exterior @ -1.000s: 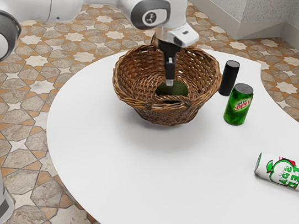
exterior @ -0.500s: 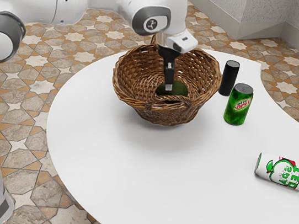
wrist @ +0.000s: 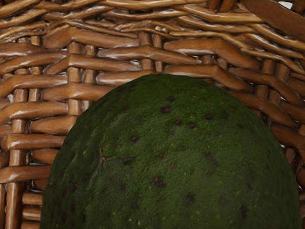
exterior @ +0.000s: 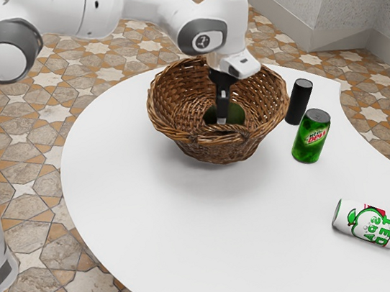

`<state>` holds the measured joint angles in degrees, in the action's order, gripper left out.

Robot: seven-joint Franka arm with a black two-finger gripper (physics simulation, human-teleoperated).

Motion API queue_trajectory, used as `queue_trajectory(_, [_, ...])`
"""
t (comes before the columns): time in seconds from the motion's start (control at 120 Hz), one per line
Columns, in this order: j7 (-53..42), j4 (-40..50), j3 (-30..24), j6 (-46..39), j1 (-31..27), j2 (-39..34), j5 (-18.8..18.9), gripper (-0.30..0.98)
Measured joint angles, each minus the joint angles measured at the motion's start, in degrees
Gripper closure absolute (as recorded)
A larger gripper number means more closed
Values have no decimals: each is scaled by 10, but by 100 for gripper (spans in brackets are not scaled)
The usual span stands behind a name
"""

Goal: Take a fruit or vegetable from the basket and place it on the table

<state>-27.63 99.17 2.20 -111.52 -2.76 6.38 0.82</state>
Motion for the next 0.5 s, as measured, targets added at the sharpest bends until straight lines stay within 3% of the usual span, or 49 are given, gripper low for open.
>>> queue_trajectory(0.05, [0,0,0,-1,0,3,-1,1])
queue_trajectory(0.15, [0,0,0,-3,0,4,-4,19])
queue_trajectory(0.258, [1,0,0,-5,0,0,-5,30])
queue_trajectory(0.5, [6,-32,-31,19,-22,-97,2,34])
